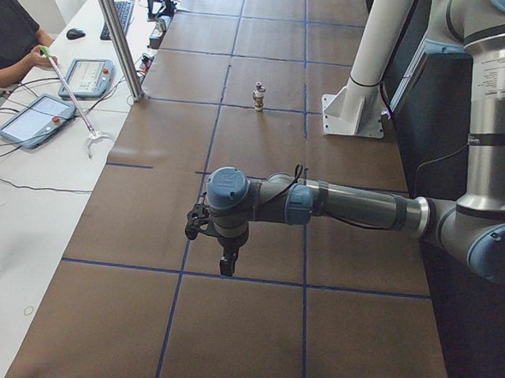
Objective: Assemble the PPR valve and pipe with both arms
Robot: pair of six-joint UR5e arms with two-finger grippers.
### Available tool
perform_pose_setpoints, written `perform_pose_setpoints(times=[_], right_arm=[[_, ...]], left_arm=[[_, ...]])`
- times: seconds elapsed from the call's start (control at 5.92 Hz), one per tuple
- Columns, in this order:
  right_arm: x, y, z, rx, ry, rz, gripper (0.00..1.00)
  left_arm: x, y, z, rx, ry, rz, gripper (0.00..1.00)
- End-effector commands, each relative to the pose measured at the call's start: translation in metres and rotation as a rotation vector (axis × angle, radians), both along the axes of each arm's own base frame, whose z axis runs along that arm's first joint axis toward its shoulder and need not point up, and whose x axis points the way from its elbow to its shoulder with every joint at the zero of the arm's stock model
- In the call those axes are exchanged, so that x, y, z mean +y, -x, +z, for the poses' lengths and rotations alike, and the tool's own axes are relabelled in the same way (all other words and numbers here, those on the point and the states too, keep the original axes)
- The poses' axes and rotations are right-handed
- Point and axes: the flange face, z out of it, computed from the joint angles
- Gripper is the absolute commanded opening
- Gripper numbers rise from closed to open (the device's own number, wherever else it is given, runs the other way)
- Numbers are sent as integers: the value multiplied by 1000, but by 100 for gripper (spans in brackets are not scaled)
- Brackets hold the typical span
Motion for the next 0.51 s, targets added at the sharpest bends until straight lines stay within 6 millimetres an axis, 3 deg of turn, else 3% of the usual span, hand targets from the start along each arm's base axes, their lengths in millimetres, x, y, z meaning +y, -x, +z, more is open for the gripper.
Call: perform_pose_setpoints(times=[0.0, 0.17, 0.34], right_arm=[[11, 0, 12, -6, 35, 9, 100], [14, -1, 11, -4, 32, 12, 100], [15, 0, 2, -7, 19, 13, 100]], left_arm=[[1, 0, 5, -4, 12, 0, 100], [-2, 0, -2, -3, -5, 2, 100], [0, 0, 9, -4, 15, 7, 100]])
